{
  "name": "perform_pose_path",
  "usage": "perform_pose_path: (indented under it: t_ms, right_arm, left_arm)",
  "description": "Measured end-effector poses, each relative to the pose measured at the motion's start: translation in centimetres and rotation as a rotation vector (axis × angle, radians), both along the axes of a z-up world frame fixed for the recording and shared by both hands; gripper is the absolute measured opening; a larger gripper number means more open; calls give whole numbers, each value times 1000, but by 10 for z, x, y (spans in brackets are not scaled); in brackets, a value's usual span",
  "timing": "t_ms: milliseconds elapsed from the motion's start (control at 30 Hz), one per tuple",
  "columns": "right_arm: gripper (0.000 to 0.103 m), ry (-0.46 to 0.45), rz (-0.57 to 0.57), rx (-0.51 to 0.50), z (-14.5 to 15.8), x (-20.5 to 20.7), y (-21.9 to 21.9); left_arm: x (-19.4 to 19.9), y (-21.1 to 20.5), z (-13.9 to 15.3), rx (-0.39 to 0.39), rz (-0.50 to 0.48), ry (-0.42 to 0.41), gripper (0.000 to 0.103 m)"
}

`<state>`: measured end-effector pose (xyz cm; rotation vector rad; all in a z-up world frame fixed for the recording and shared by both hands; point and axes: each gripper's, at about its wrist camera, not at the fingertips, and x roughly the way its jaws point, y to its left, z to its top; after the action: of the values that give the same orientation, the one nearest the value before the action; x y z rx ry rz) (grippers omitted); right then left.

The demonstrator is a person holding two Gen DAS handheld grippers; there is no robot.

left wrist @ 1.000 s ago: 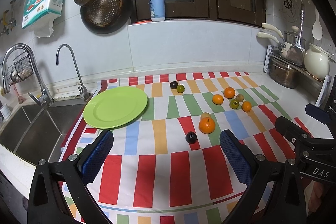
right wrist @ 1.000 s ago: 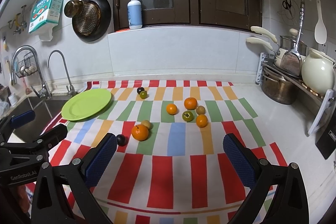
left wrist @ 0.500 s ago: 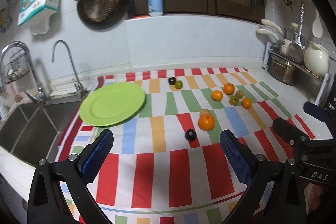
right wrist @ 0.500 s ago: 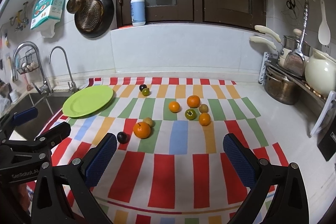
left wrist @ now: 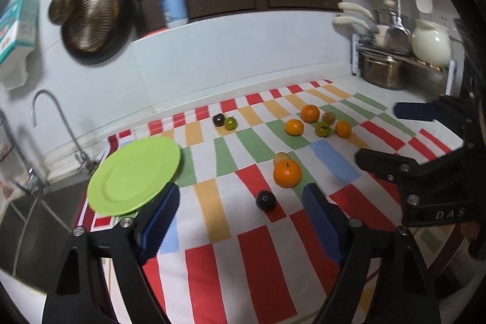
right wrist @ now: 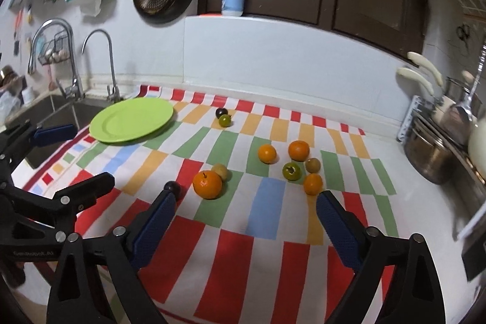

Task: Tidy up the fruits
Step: 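Close the left gripper on the dark plum while the right gripper closes on the tangerine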

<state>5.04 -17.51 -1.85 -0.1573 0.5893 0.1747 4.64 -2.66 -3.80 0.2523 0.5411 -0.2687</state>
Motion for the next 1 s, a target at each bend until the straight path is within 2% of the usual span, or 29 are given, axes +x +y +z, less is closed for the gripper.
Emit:
perform_pose_path:
  t_ms: [100,267,400,700,900,1000]
  right_arm:
    - [87,20,33,-7,-5,13,3]
    - [79,57,98,-22,-16,31,13]
    - [73,95,144,-24,-25,45,19]
    - [62,179,197,-11,-46,80,28]
    - [53,260,227,20,-64,102,33]
    - [52,279,242,23,-71,107,38]
  left_arm:
    - [9,-3,-4,22,-36,9,77]
    - [27,-6,-15,35,-93,74,69]
    - [38,-9,-25,52,-129,107,66]
    - [69,-12,-54,30,-182,229,49]
    - [84,-14,-71,15,-196,302,42]
    - [88,-12,-74,2,-194,320,41]
